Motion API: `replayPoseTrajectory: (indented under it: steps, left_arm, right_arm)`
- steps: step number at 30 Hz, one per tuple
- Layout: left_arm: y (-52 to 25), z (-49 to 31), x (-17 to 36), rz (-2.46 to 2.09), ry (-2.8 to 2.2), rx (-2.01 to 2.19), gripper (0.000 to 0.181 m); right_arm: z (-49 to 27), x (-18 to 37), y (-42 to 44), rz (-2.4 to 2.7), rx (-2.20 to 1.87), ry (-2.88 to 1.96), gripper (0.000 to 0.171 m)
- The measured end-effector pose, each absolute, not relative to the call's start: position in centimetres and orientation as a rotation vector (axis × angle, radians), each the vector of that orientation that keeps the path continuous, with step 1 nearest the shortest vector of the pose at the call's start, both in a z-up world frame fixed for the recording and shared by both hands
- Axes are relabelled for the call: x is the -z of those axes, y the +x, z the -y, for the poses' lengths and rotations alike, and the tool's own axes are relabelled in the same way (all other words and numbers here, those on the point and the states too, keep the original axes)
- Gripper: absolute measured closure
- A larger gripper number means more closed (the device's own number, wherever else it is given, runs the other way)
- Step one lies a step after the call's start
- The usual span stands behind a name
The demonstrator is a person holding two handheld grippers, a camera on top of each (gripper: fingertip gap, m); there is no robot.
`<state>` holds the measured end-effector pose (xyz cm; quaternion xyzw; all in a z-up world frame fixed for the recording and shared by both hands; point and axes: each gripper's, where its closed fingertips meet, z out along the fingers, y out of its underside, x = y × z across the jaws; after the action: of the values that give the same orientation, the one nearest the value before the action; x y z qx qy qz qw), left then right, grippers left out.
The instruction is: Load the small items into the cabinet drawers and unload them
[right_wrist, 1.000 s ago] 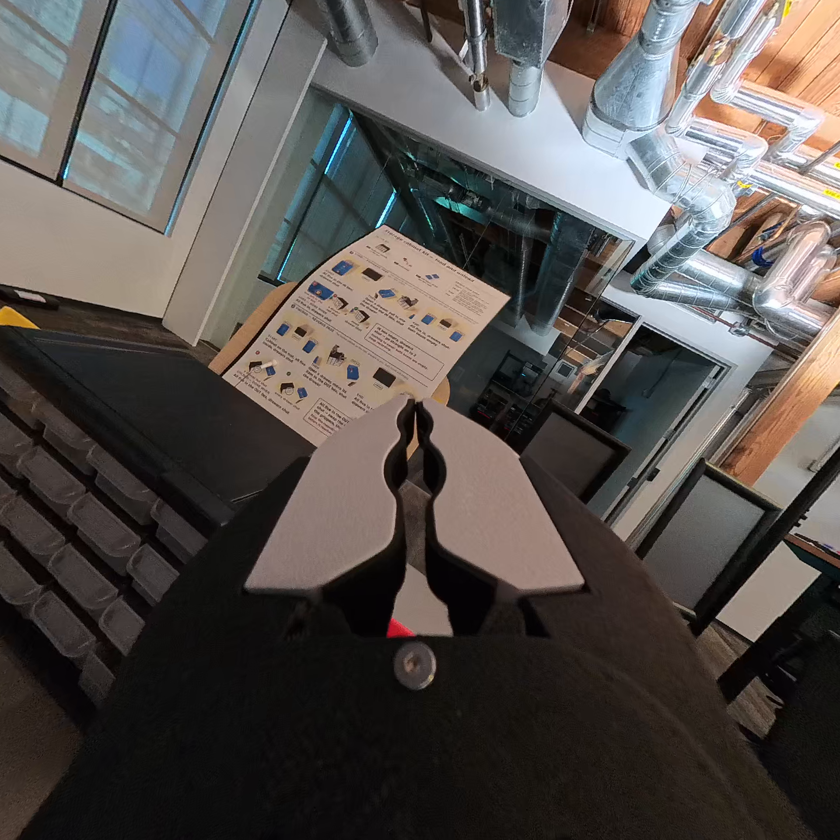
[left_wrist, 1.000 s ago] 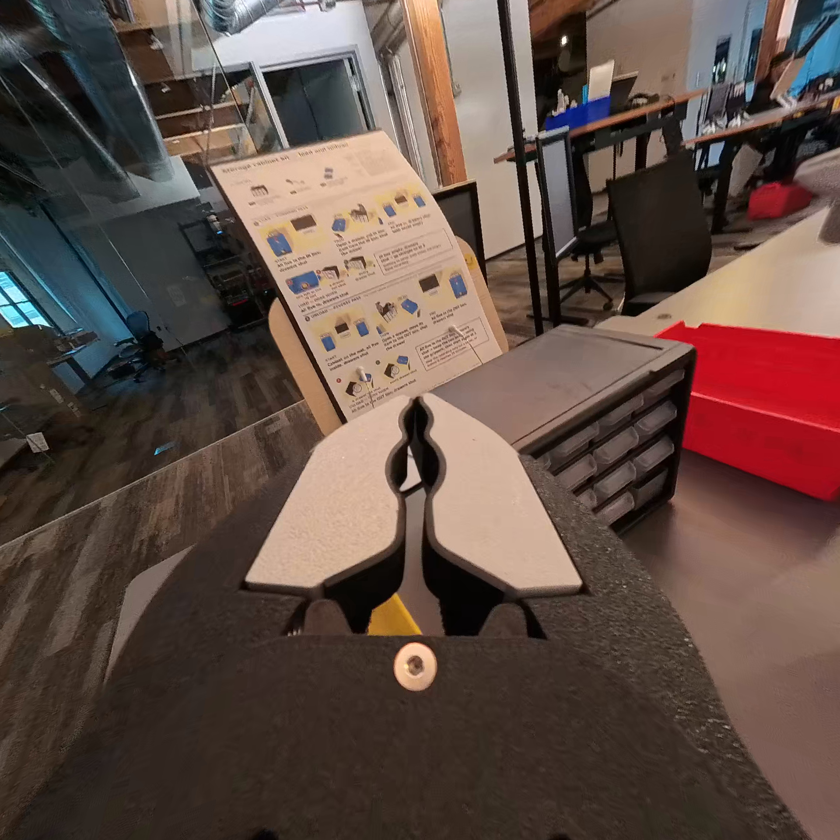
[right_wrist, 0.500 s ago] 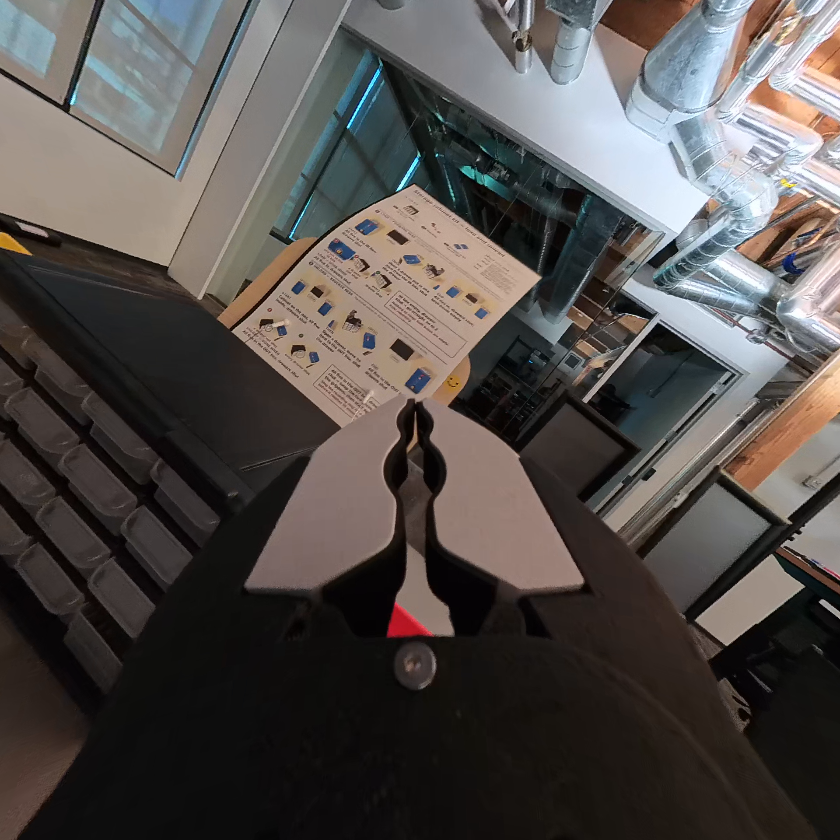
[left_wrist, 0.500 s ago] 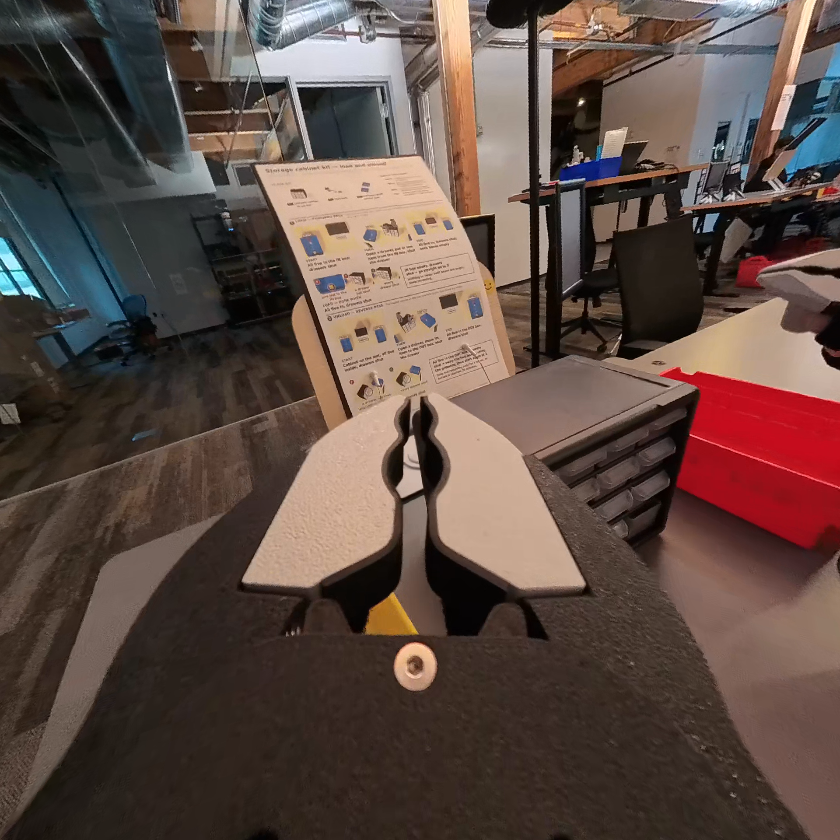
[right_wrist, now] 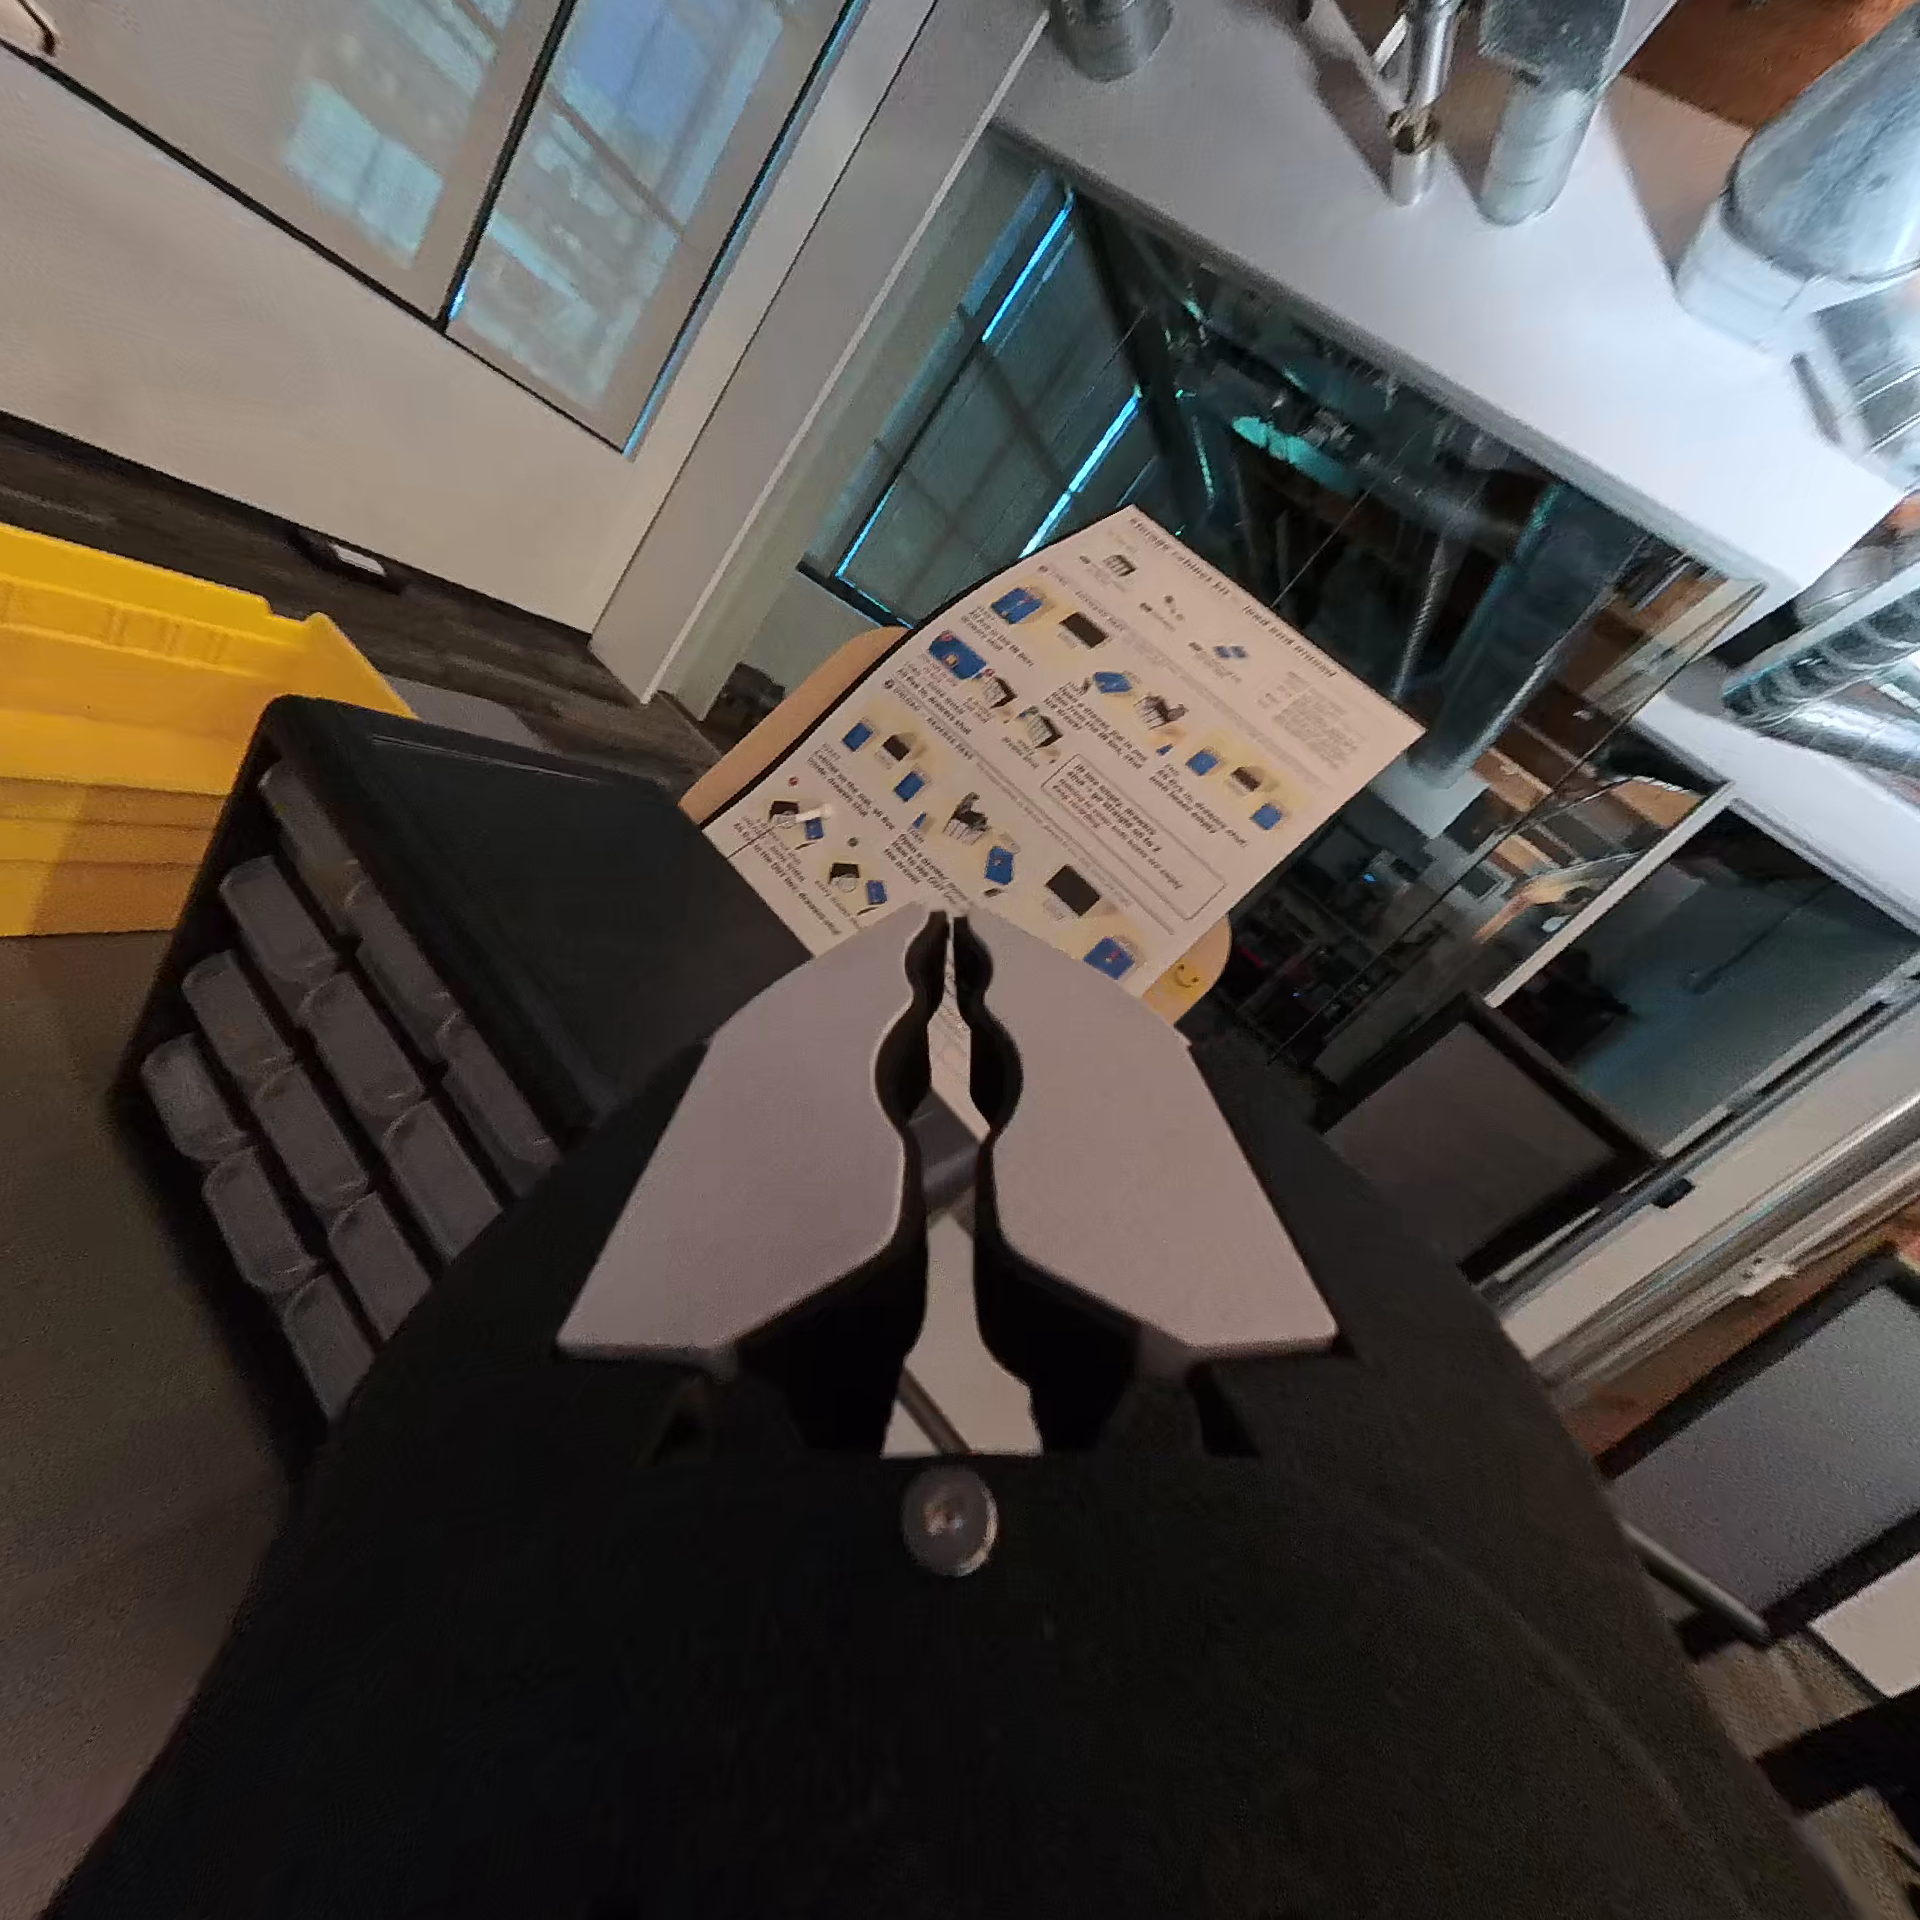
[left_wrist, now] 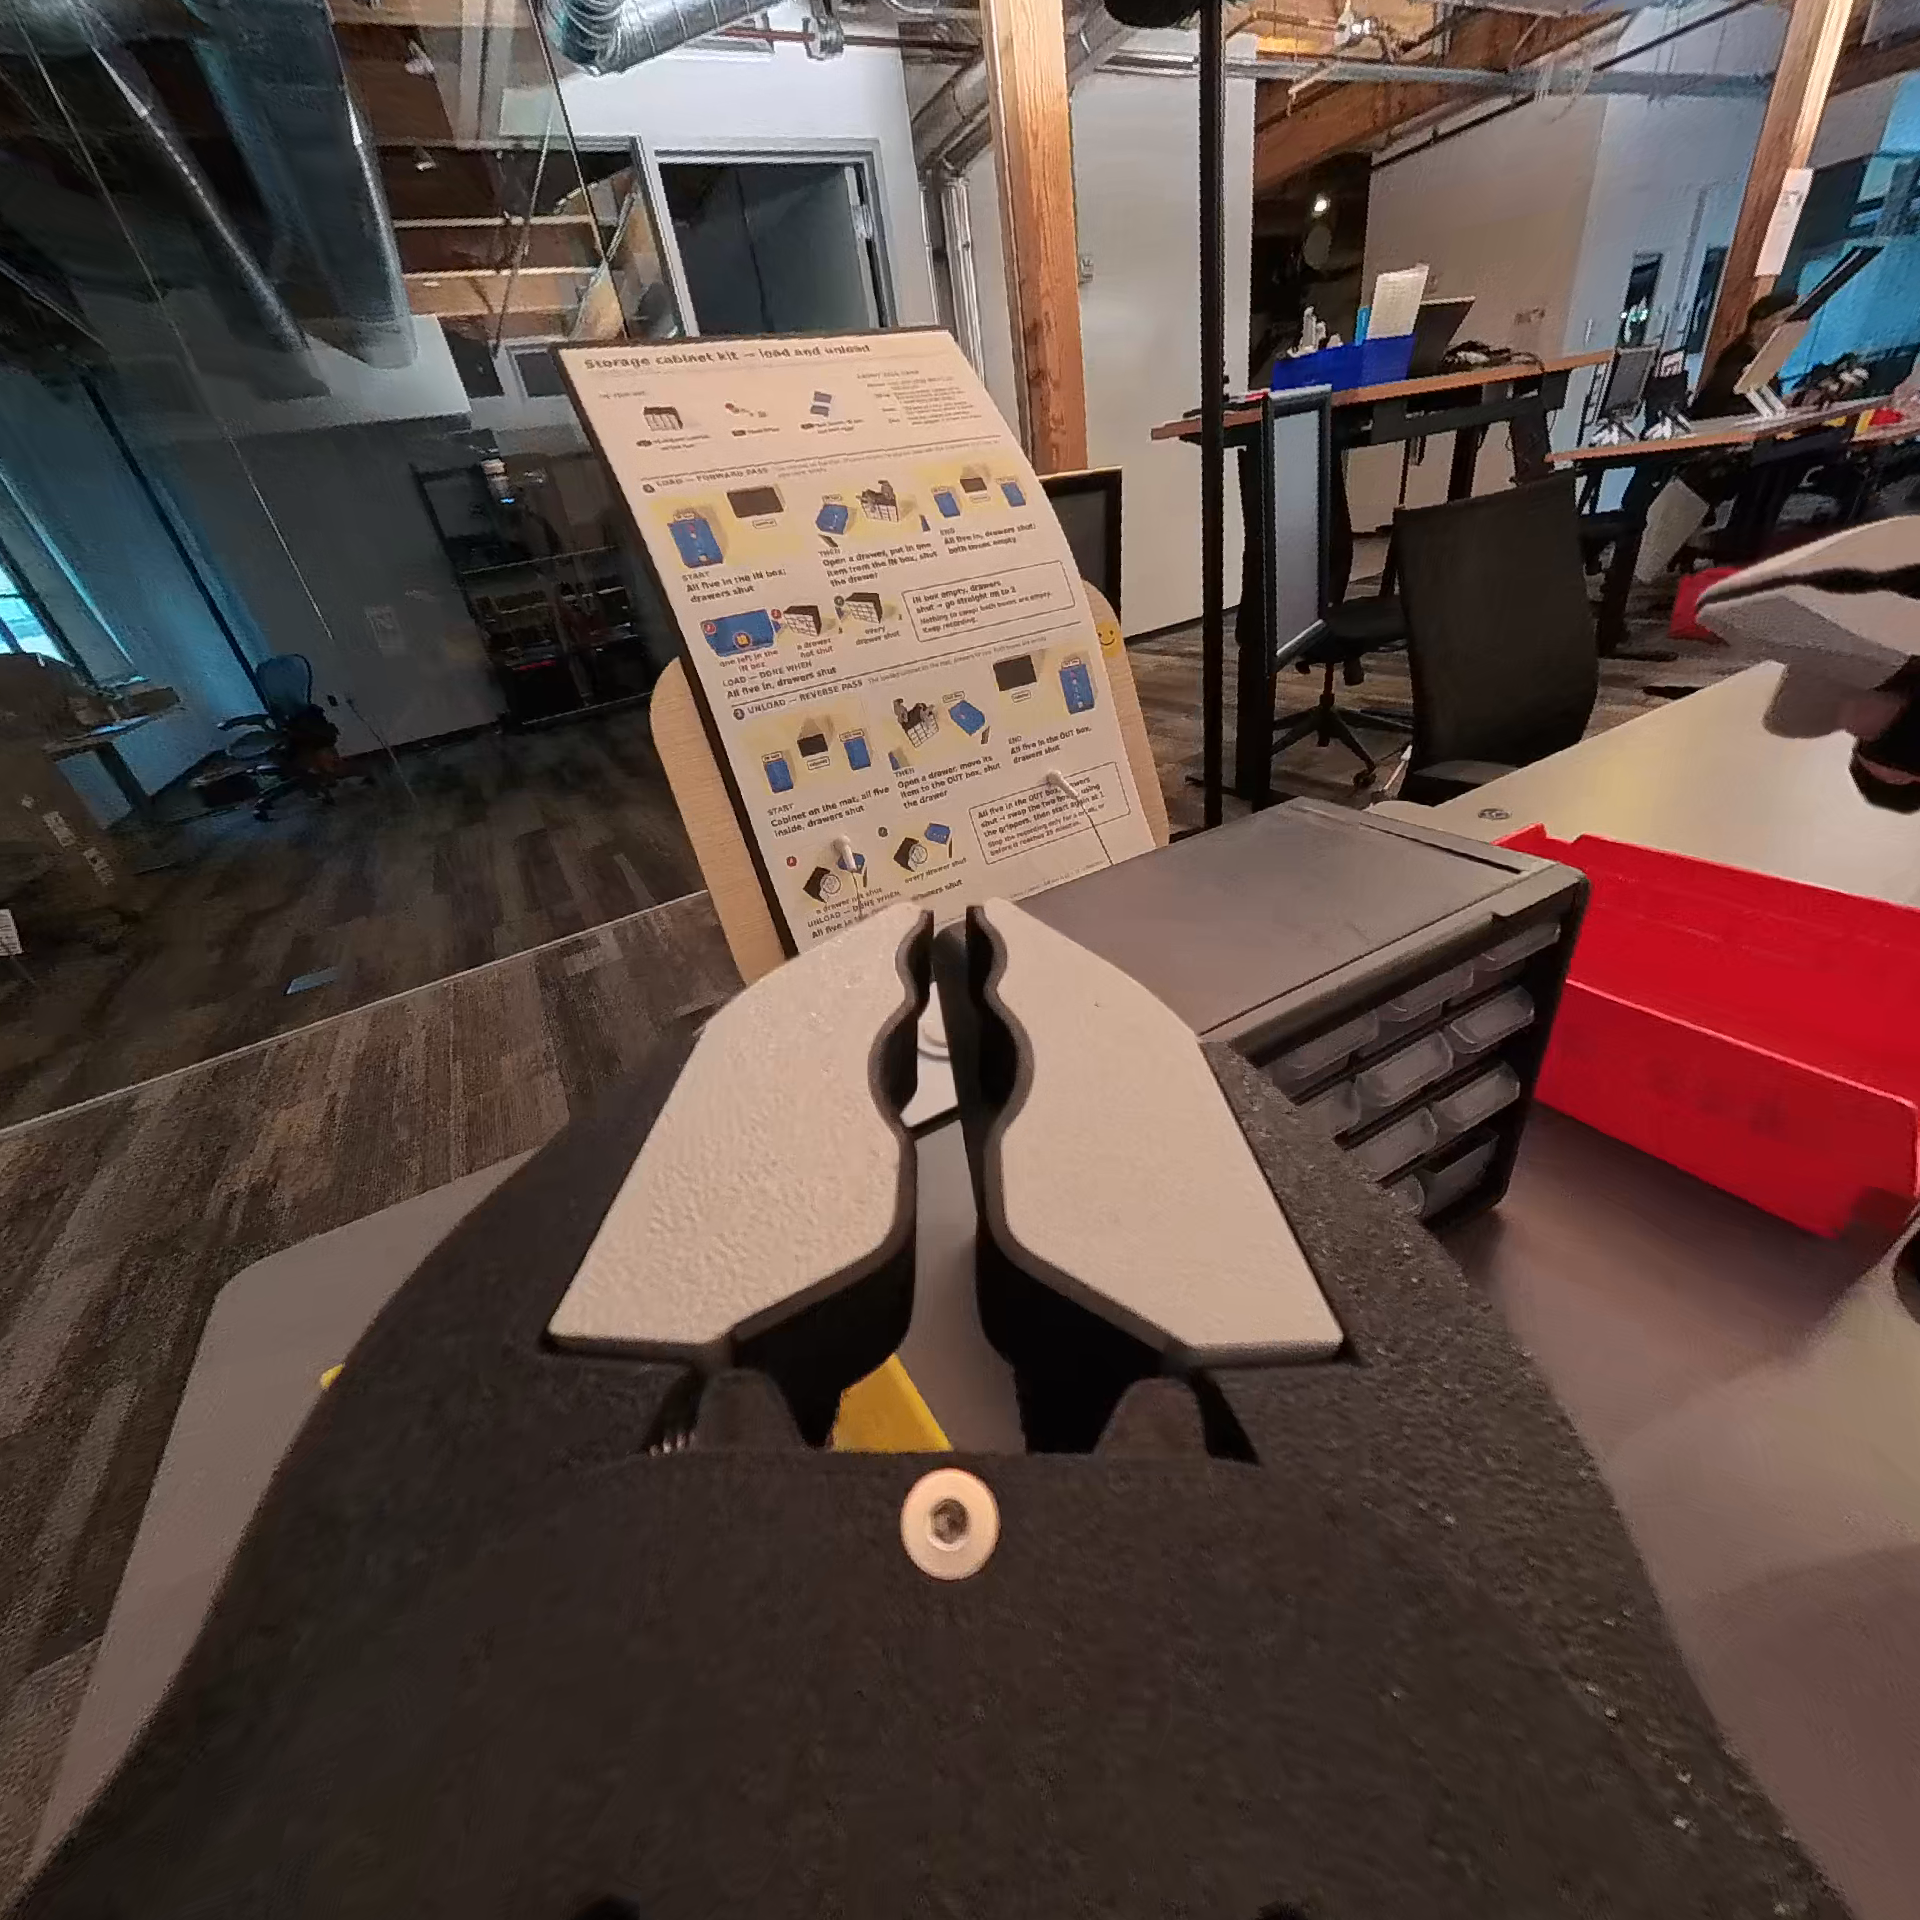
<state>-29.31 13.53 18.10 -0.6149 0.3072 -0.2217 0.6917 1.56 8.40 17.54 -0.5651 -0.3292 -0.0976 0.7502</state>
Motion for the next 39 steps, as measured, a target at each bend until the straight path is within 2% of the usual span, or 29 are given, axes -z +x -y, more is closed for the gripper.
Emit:
replayPoseTrajectory:
  steps: [3, 7, 12, 23, 27, 39]
  left_arm:
    - [-29.0, -13.6, -18.0, -0.695, -1.376, 0.468, 0.176]
    - [-29.3, -13.4, -18.5, -0.682, -1.357, 0.46, 0.176]
    - [-30.7, -12.8, -19.4, -0.643, -1.337, 0.481, 0.173]
    - [-32.3, -10.6, -21.3, -0.622, -1.246, 0.523, 0.173]
    - [-32.4, -10.4, -21.4, -0.628, -1.238, 0.556, 0.173]
    - [-33.0, -9.6, -21.9, -0.634, -1.201, 0.616, 0.174]
  right_arm:
    - [-8.3, -15.9, 0.8, 0.758, 0.157, -1.249, 0.169]
    - [-8.8, -13.8, 0.7, 0.838, 0.279, -1.309, 0.169]
    - [-7.6, -12.1, -4.1, 0.994, 0.292, -1.292, 0.168]
    - [-8.9, -6.5, -11.6, 1.061, 0.81, -1.063, 0.156]
    - [-10.5, -5.5, -12.5, 1.048, 0.908, -1.037, 0.149]
    - [-13.5, -3.6, -12.5, 1.066, 1.09, -0.975, 0.148]
